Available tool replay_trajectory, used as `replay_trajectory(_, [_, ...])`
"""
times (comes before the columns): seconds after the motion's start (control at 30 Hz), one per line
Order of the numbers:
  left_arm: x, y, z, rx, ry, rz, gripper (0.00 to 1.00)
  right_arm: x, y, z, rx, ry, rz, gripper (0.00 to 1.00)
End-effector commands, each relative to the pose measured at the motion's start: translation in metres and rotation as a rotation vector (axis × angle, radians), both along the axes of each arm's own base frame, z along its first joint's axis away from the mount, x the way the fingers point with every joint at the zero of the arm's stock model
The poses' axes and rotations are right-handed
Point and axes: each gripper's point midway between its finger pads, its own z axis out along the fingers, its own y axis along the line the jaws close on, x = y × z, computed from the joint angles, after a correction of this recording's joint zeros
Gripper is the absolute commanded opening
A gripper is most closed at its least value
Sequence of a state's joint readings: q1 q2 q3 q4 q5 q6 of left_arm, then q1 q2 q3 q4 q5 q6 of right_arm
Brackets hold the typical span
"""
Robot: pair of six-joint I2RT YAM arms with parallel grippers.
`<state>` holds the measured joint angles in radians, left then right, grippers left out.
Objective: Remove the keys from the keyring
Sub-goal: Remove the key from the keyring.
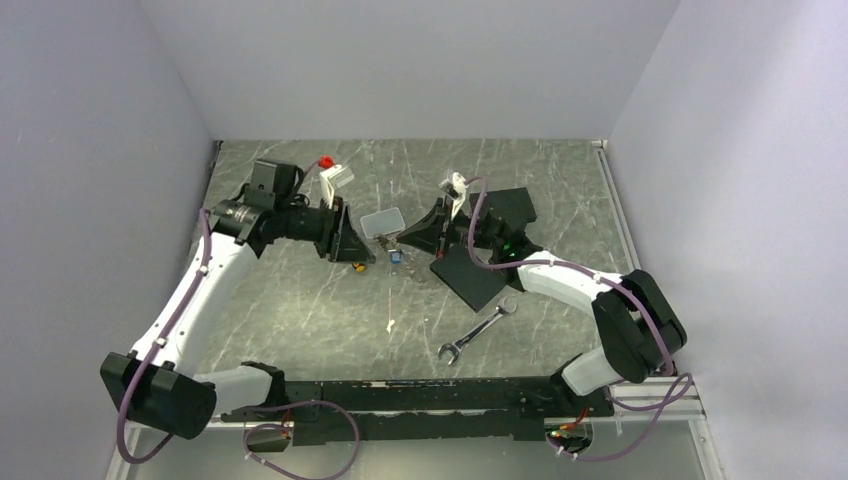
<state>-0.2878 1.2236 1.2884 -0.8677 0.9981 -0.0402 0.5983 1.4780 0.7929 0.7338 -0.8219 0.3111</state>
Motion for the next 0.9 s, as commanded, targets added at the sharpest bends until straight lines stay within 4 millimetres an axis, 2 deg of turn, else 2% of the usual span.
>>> replay_trajectory(0.0, [-0.006, -0.003, -0.012, -0.032, -0.011, -0.042, 0.41, -0.016, -0.001, 0.048, 0.161, -0.057, 0.069, 0.0])
replay_trajectory(0.17, [-0.002, -0.005, -0.014, -0.049, -0.047, -0.056, 0.39, -0.024, -0.003, 0.055, 0.211, -0.043, 0.102, 0.0])
replay_trajectory(0.33, [-0.01, -0.01, -0.005, -0.128, -0.163, -0.108, 0.42, -0.033, -0.006, 0.061, 0.26, -0.01, 0.14, 0.0])
replay_trajectory(0.53, [-0.016, -0.011, -0.013, -0.089, -0.336, -0.166, 0.47, -0.049, -0.01, 0.073, 0.325, 0.026, 0.206, 0.0])
replay_trajectory(0.67, [-0.015, -0.013, -0.011, -0.1, -0.4, -0.17, 0.47, -0.059, -0.013, 0.078, 0.354, 0.037, 0.261, 0.0])
replay_trajectory(0.87, [-0.026, -0.019, -0.009, -0.119, -0.449, -0.228, 0.46, -0.074, -0.017, 0.085, 0.382, 0.025, 0.33, 0.0])
